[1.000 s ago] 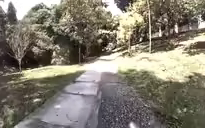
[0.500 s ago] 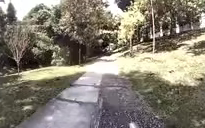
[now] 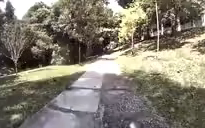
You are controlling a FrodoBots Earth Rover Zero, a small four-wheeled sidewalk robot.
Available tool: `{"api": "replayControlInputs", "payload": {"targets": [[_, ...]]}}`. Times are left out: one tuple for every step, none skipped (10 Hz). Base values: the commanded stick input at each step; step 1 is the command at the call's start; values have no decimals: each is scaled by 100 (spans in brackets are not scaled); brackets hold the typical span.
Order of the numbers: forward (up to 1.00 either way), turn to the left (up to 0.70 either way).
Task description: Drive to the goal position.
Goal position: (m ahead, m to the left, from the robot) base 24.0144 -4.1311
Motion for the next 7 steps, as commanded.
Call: {"api": "replayControlInputs", "payload": {"targets": [[50, 0], [50, 0], [50, 0], [50, 0], [50, 0], [50, 0], [50, 0]]}}
